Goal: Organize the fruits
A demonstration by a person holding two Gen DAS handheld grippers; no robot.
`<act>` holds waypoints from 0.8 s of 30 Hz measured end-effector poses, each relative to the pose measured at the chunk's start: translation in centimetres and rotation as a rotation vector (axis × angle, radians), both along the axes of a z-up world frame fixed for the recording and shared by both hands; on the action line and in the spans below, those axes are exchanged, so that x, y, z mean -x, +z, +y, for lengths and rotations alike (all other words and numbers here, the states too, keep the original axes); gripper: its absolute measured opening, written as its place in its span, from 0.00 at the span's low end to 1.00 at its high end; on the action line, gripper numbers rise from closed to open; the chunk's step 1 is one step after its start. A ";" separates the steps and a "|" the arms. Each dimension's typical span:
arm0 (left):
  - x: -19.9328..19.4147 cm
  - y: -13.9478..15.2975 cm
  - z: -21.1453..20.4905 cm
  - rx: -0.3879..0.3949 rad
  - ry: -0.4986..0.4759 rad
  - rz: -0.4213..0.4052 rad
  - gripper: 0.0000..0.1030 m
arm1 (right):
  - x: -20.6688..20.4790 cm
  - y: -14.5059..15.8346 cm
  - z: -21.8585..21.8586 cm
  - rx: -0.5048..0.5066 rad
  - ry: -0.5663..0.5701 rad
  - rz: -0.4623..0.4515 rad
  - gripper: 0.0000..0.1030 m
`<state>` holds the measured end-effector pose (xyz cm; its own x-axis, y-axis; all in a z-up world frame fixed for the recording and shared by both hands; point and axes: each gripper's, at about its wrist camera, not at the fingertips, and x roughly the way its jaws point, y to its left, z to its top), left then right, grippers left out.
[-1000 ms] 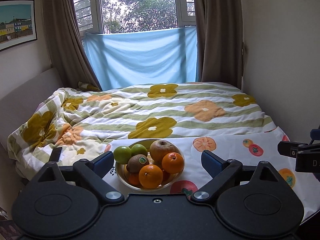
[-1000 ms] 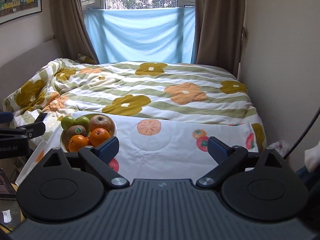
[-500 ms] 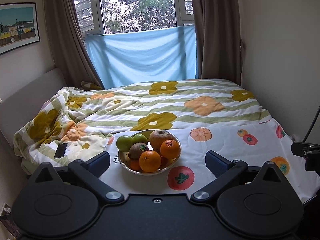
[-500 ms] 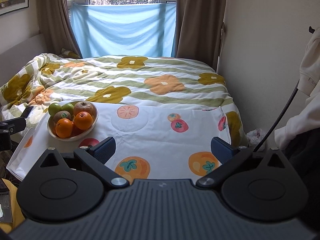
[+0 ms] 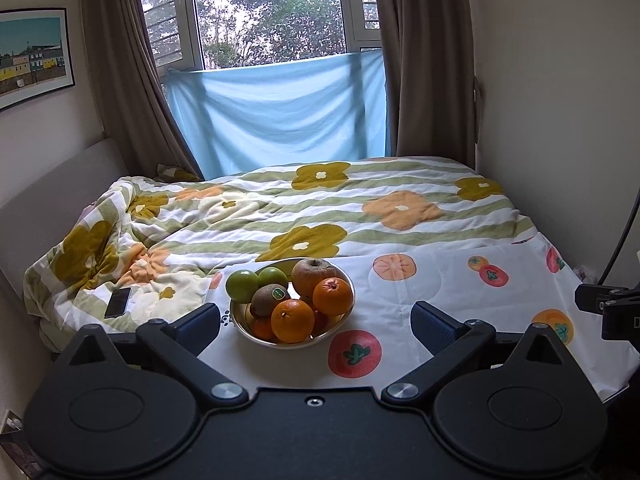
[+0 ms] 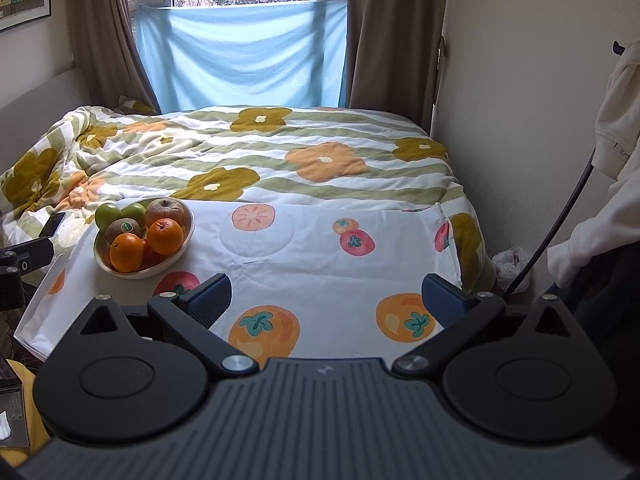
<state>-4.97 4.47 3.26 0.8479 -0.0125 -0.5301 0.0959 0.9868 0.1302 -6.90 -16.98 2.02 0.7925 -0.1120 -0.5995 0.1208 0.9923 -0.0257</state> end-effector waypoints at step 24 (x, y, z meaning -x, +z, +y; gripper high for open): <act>0.1 0.1 0.2 -0.001 0.013 -0.014 1.00 | -0.6 0.2 0.2 -0.013 0.009 0.000 1.00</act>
